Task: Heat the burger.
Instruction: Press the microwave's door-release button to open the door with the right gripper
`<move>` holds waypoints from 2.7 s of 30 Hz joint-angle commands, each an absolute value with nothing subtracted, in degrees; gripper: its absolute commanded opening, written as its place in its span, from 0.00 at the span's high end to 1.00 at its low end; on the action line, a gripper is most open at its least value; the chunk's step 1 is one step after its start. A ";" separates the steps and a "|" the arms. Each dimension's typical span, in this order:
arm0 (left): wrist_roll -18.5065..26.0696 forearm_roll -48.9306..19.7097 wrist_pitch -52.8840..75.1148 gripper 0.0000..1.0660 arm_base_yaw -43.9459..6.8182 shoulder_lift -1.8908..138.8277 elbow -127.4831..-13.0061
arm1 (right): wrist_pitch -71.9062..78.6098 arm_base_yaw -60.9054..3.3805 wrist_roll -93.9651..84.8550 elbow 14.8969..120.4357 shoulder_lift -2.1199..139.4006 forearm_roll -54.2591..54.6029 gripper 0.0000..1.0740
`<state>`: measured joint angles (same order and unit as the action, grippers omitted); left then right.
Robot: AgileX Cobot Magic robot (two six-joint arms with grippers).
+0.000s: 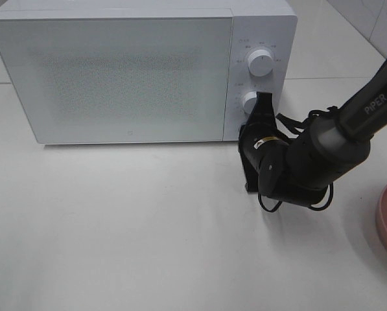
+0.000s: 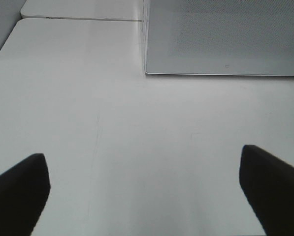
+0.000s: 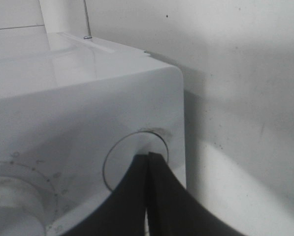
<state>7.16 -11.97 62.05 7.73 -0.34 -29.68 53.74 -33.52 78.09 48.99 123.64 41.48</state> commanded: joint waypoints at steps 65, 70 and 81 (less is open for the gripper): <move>7.22 -12.09 61.19 0.08 7.91 -1.78 -29.56 | 45.49 -32.83 65.89 49.22 119.29 41.31 1.00; 7.22 -12.09 61.19 0.08 7.91 -1.78 -29.56 | 44.81 -32.83 62.51 47.33 117.11 41.37 1.00; 7.22 -12.09 61.19 0.08 7.91 -1.78 -29.56 | 36.67 -32.83 50.42 40.74 108.52 37.93 1.00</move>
